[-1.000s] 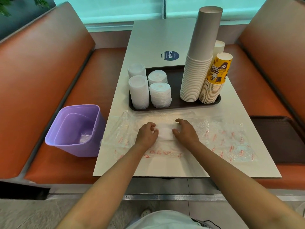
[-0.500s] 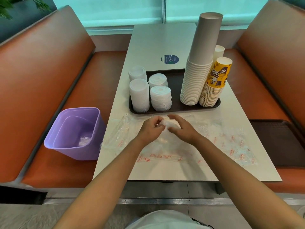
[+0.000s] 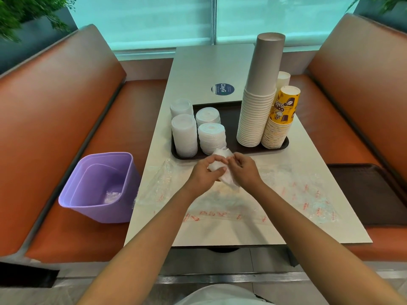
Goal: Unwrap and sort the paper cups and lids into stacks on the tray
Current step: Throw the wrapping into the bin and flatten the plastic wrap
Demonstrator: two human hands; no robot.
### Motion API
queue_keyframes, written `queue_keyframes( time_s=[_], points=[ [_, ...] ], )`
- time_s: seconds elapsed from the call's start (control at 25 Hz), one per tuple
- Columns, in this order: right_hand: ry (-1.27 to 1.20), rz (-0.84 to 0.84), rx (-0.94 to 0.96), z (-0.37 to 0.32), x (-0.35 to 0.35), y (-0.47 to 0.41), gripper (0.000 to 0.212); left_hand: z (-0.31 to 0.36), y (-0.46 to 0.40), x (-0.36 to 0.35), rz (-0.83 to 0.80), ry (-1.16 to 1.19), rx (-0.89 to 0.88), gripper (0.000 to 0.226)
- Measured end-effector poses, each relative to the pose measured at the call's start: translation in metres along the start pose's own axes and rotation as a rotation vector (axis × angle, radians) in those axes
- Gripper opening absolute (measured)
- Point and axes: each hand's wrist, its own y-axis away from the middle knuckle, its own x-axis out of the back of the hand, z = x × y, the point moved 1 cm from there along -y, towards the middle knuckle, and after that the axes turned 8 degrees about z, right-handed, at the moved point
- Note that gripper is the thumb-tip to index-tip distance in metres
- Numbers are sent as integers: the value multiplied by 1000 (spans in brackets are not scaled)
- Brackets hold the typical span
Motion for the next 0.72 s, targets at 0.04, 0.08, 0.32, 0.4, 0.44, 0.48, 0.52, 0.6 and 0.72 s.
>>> queue_keyframes(
  time_s=[0.04, 0.08, 0.32, 0.4, 0.44, 0.48, 0.52, 0.6, 0.72],
  points=[
    [-27, -6, -1, -1, 0, 1, 26, 1, 0, 0, -5, 7, 23, 26],
    [-59, -20, -16, 0, 0, 2, 19, 1, -2, 1, 5, 14, 58, 29],
    [-404, -328, -200, -4, 17, 9, 39, 11, -1, 12, 121, 53, 158, 45],
    [-423, -365, -216, -6, 20, 10, 49, 13, 0, 13, 129, 71, 185, 45],
    [-378, -333, -172, -5, 21, 10, 54, 15, 0, 14, 127, 111, 215, 44],
    [-308, -269, -92, -3, 21, 9, 59, 16, -1, 14, 119, 179, 253, 42],
    [-223, -200, 7, -1, 22, 9, 66, 19, -1, 14, 102, 263, 294, 40],
    [-62, -136, 198, 0, 24, 9, 73, 22, -3, 15, 58, 358, 354, 35],
    [50, -188, 348, -8, 23, 12, 54, 23, -5, 16, -2, 321, 369, 33]
  ],
)
